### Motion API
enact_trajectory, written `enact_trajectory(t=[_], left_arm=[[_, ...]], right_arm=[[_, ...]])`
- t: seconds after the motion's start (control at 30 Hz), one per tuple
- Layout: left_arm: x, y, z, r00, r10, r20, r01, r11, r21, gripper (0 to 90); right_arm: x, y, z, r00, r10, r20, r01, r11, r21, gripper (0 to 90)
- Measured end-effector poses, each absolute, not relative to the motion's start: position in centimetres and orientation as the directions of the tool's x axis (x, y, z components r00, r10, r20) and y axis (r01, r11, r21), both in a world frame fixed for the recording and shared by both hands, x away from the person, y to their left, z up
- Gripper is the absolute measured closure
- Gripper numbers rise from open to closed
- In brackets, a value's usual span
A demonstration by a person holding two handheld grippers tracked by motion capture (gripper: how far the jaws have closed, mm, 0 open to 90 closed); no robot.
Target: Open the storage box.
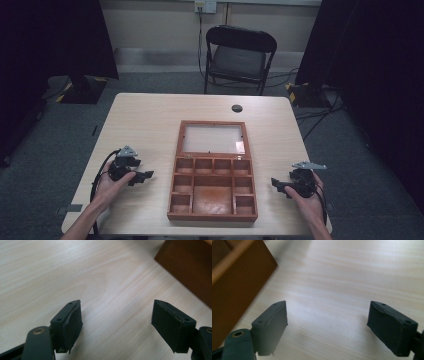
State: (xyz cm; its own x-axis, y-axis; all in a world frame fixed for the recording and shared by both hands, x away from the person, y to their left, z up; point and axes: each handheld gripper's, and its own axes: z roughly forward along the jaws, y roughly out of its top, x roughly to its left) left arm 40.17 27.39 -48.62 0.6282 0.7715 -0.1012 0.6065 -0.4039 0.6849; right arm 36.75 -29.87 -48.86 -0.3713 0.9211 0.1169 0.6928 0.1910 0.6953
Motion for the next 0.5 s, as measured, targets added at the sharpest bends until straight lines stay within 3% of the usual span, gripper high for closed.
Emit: enact_trajectory(t=[0.1,0.23,0.37,0.5], left_arm=[[39.5,26.7,-49.3,0.634,0.773,0.002,0.568,-0.467,0.678,21.6],[39.4,27.0,-49.8,0.623,0.782,0.008,0.548,-0.443,0.709,17.0],[39.6,27.2,-50.2,0.617,0.787,0.011,0.534,-0.429,0.728,10.4],[39.5,27.1,-50.2,0.605,0.796,0.006,0.542,-0.418,0.729,9.5]], right_arm=[[36.8,-30.0,-49.3,-0.332,0.941,0.071,0.688,0.189,0.701,14.5],[36.5,-29.8,-49.8,-0.33,0.944,-0.007,0.653,0.234,0.72,12.9],[36.5,-29.8,-50.0,-0.331,0.944,-0.007,0.639,0.23,0.734,11.9],[36.5,-29.8,-50.0,-0.331,0.944,-0.007,0.639,0.23,0.734,12.0]])
